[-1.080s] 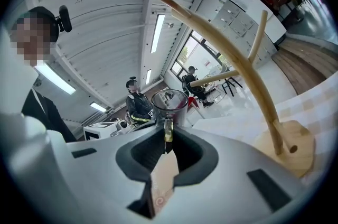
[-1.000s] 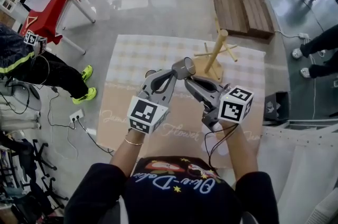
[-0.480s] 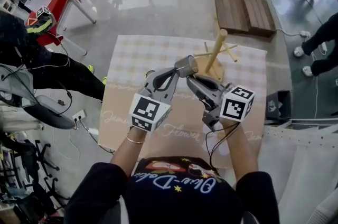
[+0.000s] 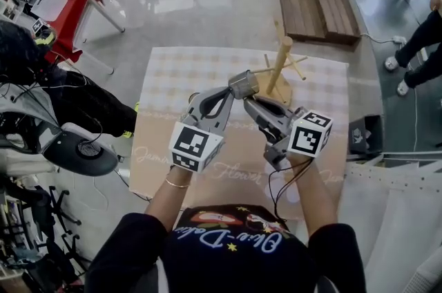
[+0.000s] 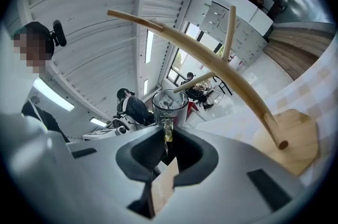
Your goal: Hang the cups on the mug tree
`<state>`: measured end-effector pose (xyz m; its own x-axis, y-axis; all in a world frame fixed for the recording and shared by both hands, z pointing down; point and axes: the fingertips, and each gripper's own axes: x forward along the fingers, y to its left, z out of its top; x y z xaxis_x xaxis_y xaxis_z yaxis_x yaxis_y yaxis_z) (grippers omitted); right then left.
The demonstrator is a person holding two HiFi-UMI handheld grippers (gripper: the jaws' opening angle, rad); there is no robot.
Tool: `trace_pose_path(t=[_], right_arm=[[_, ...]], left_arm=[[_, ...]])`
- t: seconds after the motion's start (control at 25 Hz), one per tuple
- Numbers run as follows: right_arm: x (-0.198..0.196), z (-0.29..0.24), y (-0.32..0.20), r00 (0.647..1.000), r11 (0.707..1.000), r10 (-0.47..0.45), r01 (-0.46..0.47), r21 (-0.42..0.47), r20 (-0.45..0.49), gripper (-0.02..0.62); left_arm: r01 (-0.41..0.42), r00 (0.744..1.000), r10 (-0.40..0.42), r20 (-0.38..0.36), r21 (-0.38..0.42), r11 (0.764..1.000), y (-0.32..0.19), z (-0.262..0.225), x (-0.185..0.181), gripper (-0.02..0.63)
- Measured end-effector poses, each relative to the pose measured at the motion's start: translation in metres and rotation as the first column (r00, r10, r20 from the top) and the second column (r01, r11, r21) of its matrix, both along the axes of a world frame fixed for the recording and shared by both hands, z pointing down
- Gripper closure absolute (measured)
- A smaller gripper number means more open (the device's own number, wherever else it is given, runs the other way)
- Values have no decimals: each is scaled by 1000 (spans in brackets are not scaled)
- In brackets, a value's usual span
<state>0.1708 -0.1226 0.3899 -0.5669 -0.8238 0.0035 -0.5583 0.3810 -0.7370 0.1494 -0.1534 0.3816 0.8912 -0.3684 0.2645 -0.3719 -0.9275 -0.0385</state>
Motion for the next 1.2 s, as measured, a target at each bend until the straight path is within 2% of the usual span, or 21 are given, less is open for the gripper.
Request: trace_pose_path(t=[1.2], right_arm=[[20, 0, -1, 992, 999, 47, -49, 11, 119, 548]], left_arm=[[-10, 1000, 10, 28, 18, 1000, 0, 0, 22, 604]])
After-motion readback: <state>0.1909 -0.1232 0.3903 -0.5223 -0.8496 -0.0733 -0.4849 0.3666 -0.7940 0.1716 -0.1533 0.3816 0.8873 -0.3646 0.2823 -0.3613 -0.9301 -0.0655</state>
